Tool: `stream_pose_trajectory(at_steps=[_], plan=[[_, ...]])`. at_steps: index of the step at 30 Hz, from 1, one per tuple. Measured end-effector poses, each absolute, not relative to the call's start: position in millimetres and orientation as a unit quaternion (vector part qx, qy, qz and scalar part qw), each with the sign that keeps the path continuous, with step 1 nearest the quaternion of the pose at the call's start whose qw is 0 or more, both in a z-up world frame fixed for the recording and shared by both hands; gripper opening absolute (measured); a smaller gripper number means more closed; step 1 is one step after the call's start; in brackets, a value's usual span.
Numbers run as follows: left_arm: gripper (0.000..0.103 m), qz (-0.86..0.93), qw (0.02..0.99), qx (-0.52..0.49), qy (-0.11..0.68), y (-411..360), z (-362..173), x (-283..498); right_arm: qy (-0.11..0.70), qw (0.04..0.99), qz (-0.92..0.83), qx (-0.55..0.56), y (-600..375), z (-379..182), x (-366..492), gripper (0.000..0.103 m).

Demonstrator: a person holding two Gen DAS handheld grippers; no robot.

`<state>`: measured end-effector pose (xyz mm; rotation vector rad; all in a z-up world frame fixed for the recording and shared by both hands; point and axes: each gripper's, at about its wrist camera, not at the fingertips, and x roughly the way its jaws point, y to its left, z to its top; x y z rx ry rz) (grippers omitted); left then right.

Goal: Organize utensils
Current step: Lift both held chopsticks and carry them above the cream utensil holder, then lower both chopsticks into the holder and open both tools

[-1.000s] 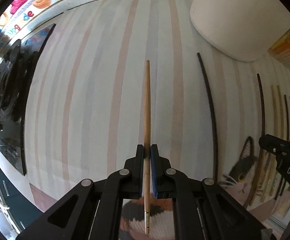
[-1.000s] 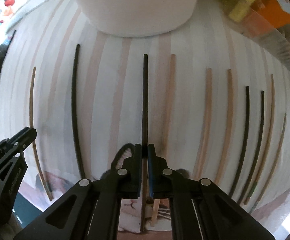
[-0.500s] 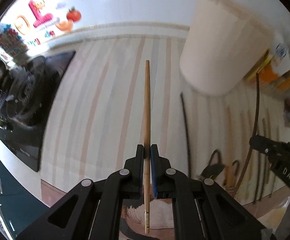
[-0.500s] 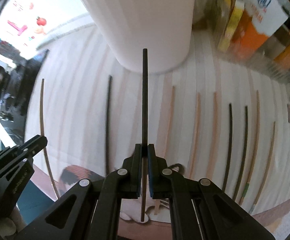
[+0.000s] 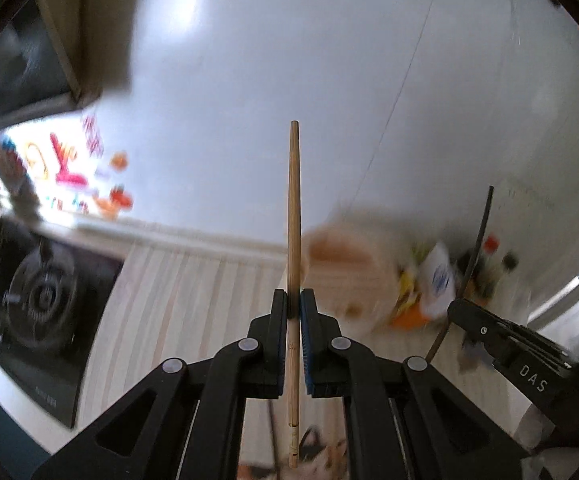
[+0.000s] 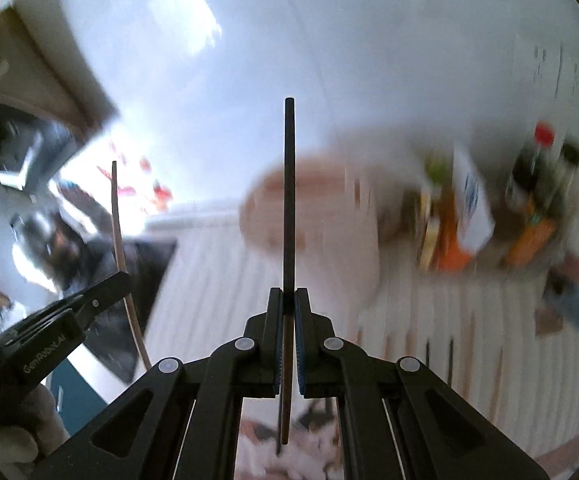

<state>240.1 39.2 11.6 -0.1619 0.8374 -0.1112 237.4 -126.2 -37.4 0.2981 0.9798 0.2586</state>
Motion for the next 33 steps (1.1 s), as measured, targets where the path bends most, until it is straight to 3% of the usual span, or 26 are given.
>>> stream_pose_trajectory(at_steps=[12, 26, 33], plan=[[0.004, -0.043, 0.924, -0.097, 0.366, 19, 24, 340, 0.361, 0.919, 0.045, 0.151, -145, 15, 346, 0.006], [0.004, -0.046, 0.935, -0.117, 0.333, 16, -15, 398, 0.312, 0.938, 0.028, 0.146, -141, -11, 417, 0.006], [0.004, -0.037, 0.926, -0.098, 0.364, 20, -43, 396, 0.314, 0.938, 0.044, 0.143, -134, -40, 419, 0.006]])
